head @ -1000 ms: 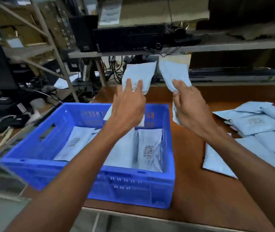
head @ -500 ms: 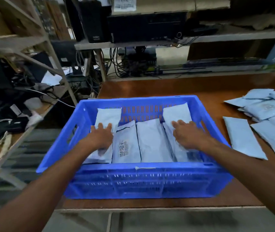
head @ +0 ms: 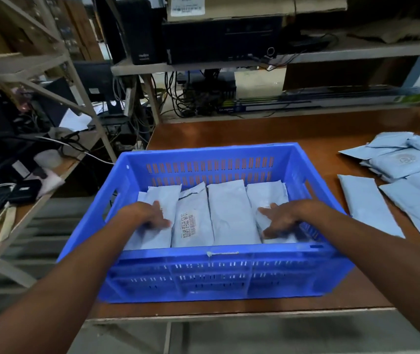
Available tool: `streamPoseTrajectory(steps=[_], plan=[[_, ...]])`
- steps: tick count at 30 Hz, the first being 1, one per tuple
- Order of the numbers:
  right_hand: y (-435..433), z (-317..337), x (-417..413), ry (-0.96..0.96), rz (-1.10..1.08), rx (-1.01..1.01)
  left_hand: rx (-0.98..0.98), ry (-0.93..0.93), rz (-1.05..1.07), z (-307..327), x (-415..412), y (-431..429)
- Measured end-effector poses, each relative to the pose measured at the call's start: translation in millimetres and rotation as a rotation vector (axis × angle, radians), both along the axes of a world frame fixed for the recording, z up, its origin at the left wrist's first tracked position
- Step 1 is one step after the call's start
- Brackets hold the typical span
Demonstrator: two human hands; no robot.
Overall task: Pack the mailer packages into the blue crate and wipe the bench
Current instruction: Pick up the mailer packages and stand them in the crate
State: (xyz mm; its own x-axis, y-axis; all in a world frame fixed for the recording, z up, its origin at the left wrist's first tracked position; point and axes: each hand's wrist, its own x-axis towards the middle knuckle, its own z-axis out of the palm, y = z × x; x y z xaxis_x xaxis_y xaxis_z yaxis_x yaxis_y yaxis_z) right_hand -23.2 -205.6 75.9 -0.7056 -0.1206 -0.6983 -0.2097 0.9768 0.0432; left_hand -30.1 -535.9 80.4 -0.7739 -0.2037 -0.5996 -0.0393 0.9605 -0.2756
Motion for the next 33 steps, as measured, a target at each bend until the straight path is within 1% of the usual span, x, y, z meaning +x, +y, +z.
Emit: streamPoseTrajectory(steps=[2, 3, 5, 7, 8, 10, 12, 14, 15, 18, 20, 21, 23, 27, 29, 33], plan=[[3, 15, -2, 0.213, 0.082, -0.088, -0.007, 0.093, -0.044, 8, -10, 14], [8, 26, -5, 0.354, 0.104, -0.174, 0.026, 0.19, -0.088, 16, -15, 27], [30, 55, -10, 0.615, 0.062, -0.399, 0.192, 0.433, -0.185, 37, -23, 67], [67, 85, -12, 0.819, -0.021, -0.56, 0.376, 0.625, -0.281, 57, -29, 125], [92, 96, -12, 0.9, -0.072, -0.598, 0.448, 0.689, -0.331, 66, -29, 159], [148, 104, -4, 1.005, -0.168, -0.601, 0.592, 0.756, -0.424, 76, -24, 234], [206, 93, 8, 1.014, -0.264, -0.547, 0.689, 0.744, -0.513, 82, -13, 313], [263, 66, 21, 0.943, -0.347, -0.501, 0.706, 0.66, -0.599, 79, -2, 389], [289, 49, 27, 0.901, -0.379, -0.475, 0.697, 0.595, -0.609, 71, 1, 424], [363, -7, 45, 0.81, -0.483, -0.403, 0.592, 0.363, -0.543, 22, -1, 506], [398, -39, 51, 0.732, -0.531, -0.381, 0.512, 0.237, -0.459, -16, -5, 536], [410, -52, 50, 0.702, -0.534, -0.368, 0.502, 0.208, -0.41, -32, -5, 544], [426, -71, 43, 0.678, -0.489, -0.342, 0.513, 0.212, -0.341, -58, -4, 552], [429, -97, 24, 0.609, -0.392, -0.207, 0.495, 0.24, -0.277, -96, 1, 556], [419, -105, 19, 0.62, -0.354, -0.172, 0.498, 0.303, -0.272, -103, 6, 549], [379, -108, 34, 0.671, -0.295, -0.203, 0.483, 0.377, -0.191, -102, 20, 511]])
